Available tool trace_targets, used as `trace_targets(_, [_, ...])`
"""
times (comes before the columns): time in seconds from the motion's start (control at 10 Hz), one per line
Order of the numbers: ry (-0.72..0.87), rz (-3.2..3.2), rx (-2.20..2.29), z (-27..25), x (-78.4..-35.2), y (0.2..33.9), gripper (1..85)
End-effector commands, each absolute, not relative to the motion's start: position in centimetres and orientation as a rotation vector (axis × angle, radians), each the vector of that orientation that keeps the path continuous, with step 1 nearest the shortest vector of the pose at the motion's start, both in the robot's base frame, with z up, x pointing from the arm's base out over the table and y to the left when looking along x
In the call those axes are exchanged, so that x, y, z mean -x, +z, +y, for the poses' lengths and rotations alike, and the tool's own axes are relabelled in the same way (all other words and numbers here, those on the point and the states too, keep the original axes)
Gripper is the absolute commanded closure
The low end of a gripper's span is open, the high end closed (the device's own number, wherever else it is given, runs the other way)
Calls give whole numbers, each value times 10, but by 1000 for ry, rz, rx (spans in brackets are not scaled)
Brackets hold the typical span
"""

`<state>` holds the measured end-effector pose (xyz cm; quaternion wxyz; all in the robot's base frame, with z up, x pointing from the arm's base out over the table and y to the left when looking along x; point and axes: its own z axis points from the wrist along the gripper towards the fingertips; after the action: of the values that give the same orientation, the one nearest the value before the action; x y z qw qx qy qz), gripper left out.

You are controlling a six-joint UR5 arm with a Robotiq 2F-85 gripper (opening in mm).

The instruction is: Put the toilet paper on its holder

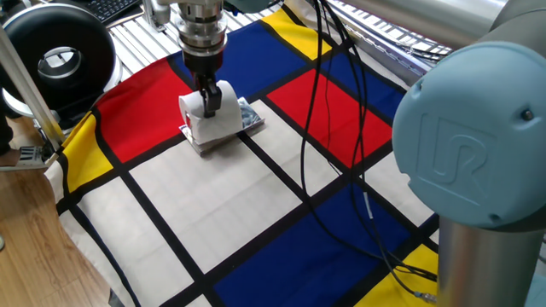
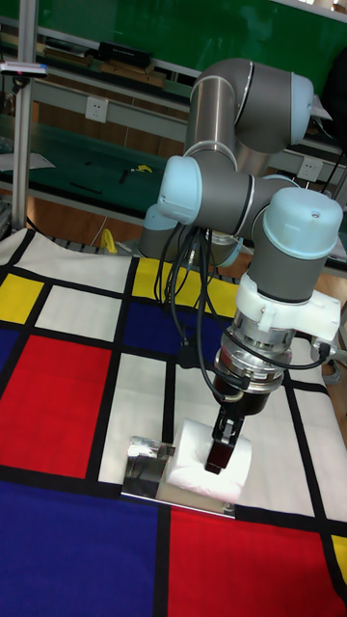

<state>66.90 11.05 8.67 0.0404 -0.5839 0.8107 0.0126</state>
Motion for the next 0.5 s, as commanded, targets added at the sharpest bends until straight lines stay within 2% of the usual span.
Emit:
trace_targets(0.0, [43, 2464, 1777, 113, -674, 89, 380])
trace_targets(0.4, [52, 2474, 1786, 113, -671, 89, 337])
